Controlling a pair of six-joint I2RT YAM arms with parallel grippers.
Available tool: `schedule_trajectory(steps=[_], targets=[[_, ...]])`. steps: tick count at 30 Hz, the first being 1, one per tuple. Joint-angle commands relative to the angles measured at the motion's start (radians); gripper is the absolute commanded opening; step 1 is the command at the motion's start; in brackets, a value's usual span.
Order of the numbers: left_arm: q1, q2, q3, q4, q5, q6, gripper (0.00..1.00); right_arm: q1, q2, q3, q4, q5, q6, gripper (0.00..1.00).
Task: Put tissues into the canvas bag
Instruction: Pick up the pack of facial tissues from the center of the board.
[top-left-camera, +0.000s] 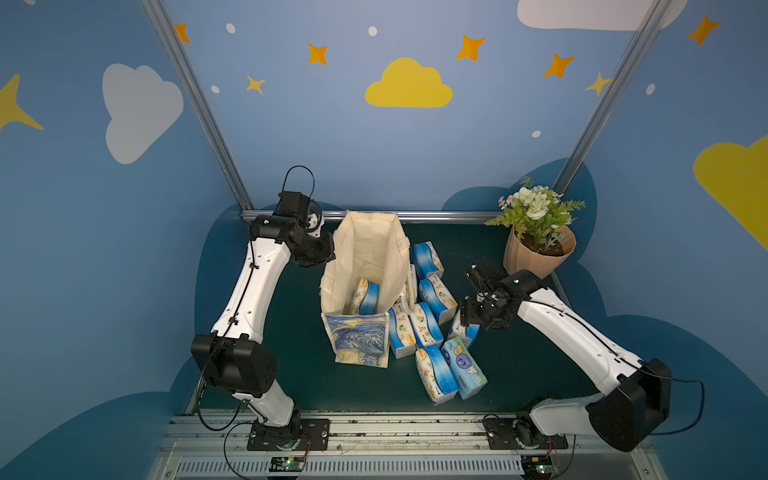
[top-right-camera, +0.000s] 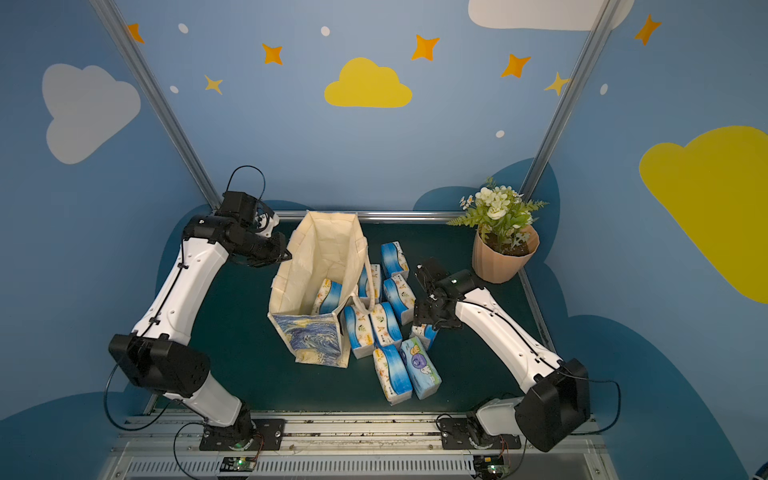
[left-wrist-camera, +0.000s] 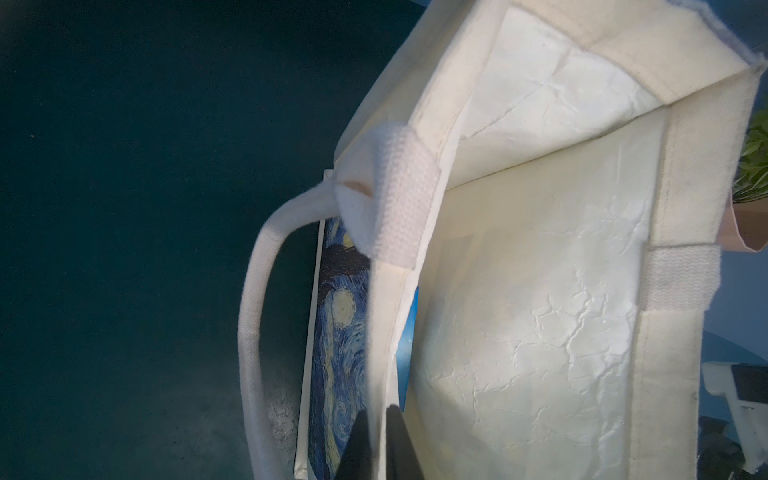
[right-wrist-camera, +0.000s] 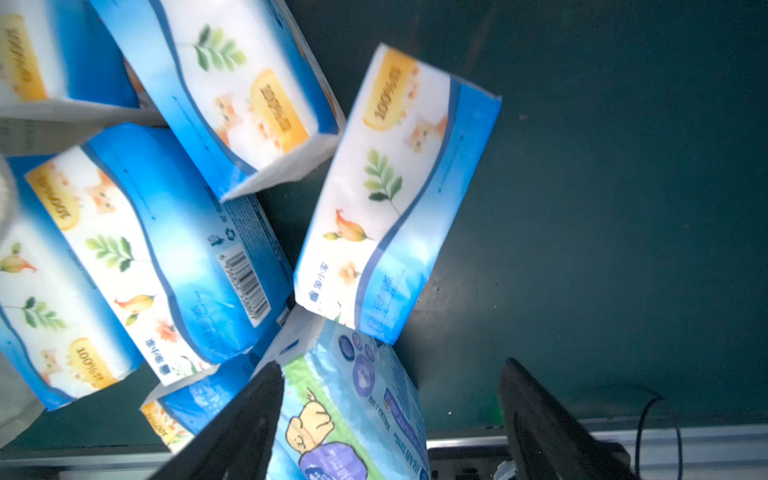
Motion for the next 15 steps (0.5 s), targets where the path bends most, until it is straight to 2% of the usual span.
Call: schedule_trajectory(steps=[1, 5, 15], targets=[[-0.002, -0.018, -0.007, 0.007, 0.004, 0.016, 0.11, 0.002, -0.023, -0.047, 0.037, -0.072, 0.058, 0.83], [-0.002, -0.014, -0.002, 0.010, 0.014, 0.016, 0.11, 0.000, 0.002, -0.068, 0.088, -0.101, 0.065, 0.84], [-0.001, 0.002, 0.017, -0.005, 0.017, 0.034, 0.10, -0.028, 0.128, -0.083, 0.135, -0.066, 0.087, 0.87]])
